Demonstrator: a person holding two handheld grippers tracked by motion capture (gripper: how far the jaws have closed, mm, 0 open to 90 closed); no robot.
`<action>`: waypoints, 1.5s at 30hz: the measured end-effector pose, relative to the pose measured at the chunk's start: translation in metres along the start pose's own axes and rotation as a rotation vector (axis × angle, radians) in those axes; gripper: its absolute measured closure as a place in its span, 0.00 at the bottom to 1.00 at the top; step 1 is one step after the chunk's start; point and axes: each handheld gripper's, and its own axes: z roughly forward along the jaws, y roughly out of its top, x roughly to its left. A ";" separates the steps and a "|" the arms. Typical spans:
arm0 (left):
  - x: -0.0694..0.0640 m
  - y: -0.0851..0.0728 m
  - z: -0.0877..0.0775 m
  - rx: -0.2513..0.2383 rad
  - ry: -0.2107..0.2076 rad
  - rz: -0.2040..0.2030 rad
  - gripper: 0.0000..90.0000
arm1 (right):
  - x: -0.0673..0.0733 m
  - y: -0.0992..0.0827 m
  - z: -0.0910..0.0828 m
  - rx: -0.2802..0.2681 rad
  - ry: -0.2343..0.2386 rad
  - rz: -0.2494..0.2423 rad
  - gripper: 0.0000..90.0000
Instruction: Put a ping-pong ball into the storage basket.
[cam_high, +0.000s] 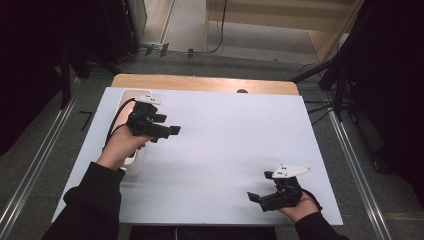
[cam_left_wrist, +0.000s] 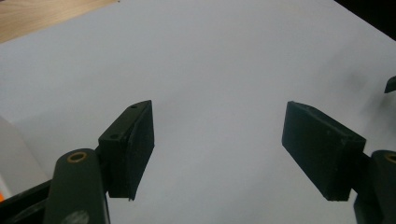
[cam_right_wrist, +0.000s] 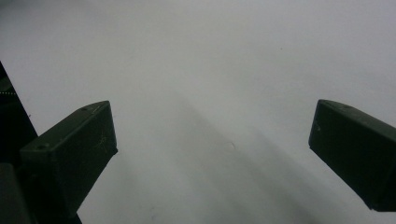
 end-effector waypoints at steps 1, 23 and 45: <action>-0.002 -0.001 0.000 -0.003 0.003 -0.001 0.29 | 0.000 0.000 0.000 0.000 0.000 0.001 0.00; -0.015 -0.022 0.003 0.015 -0.033 0.016 0.29 | -0.001 0.000 0.000 -0.005 -0.005 -0.005 0.00; -0.036 -0.045 -0.001 -0.008 -0.058 0.066 0.28 | -0.001 0.000 0.000 -0.006 -0.017 0.012 0.00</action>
